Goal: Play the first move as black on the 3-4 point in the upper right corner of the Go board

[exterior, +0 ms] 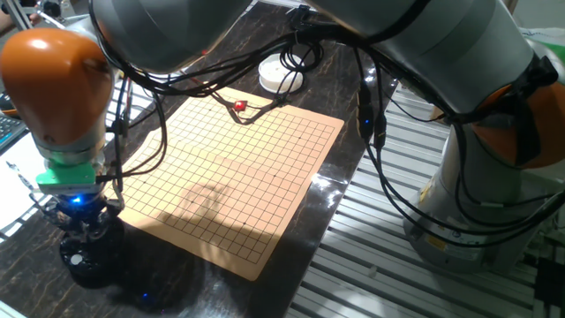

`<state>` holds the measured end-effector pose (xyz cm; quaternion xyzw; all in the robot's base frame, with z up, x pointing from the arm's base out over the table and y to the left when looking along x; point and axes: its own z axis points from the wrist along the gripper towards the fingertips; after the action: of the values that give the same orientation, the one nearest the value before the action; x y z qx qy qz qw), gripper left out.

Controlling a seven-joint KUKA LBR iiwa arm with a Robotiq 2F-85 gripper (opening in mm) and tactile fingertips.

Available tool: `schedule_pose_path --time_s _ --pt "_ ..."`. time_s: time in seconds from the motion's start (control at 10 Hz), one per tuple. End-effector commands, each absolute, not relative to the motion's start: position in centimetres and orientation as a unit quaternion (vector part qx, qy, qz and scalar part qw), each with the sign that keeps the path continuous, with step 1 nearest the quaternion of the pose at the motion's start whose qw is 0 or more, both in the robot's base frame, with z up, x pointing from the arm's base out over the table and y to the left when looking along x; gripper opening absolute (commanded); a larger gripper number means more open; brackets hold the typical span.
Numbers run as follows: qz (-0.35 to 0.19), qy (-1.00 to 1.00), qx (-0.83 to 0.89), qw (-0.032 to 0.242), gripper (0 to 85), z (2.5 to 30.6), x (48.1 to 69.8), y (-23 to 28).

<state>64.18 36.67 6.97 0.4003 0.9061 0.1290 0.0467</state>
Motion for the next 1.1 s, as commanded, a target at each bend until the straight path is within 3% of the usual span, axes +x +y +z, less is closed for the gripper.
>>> schedule_pose_path --time_s 0.0,1.0 --pt "0.127 0.907 0.398 0.043 0.7 7.3 64.0 36.7" --pt "0.131 0.914 0.382 0.028 0.7 9.6 62.9 36.6"
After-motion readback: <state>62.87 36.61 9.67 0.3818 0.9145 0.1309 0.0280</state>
